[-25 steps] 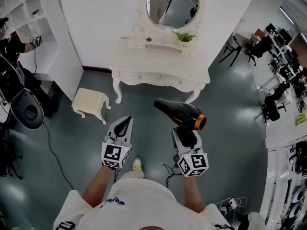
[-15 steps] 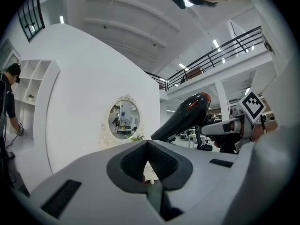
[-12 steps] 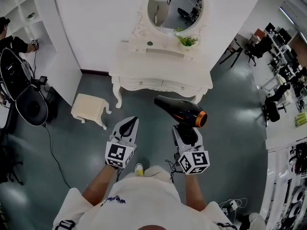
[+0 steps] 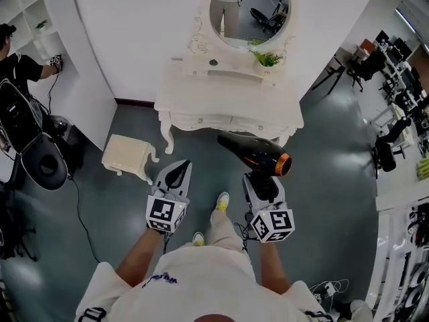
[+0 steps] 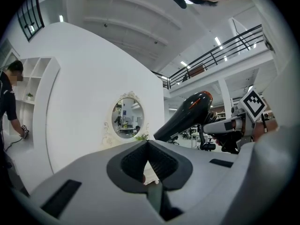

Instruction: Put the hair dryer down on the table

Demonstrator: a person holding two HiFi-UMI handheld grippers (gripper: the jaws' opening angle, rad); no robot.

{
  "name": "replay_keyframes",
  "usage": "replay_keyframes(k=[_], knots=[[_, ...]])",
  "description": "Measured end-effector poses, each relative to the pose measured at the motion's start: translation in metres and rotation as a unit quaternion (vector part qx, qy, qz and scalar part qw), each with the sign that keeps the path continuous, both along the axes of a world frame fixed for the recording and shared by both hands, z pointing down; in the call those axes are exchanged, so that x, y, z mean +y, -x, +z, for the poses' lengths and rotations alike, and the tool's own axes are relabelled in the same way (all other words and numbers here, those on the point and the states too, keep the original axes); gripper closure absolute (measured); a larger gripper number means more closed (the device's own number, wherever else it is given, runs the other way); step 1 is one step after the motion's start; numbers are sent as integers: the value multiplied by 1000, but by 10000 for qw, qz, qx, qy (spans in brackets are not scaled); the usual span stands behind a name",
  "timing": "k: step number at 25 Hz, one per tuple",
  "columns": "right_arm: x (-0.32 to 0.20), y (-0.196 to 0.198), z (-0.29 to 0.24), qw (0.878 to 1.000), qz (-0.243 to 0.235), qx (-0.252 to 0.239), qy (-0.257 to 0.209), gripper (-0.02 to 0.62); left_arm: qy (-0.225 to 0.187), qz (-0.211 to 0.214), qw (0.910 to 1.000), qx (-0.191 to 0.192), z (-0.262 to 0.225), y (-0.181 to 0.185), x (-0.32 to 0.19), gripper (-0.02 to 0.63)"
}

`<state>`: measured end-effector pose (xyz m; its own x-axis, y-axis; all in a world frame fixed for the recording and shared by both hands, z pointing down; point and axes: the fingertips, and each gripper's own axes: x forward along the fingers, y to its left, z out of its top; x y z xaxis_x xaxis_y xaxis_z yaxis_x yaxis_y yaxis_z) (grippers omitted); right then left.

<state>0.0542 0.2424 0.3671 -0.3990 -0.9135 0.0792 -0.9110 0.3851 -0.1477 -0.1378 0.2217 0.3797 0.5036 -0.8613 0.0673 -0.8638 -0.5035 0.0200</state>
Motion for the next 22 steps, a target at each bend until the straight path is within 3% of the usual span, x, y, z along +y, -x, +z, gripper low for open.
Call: replay_keyframes(k=[22], knots=[[-200, -59, -2, 9997, -156, -148, 61, 327, 115, -105, 9999, -71, 1, -64, -192, 598]])
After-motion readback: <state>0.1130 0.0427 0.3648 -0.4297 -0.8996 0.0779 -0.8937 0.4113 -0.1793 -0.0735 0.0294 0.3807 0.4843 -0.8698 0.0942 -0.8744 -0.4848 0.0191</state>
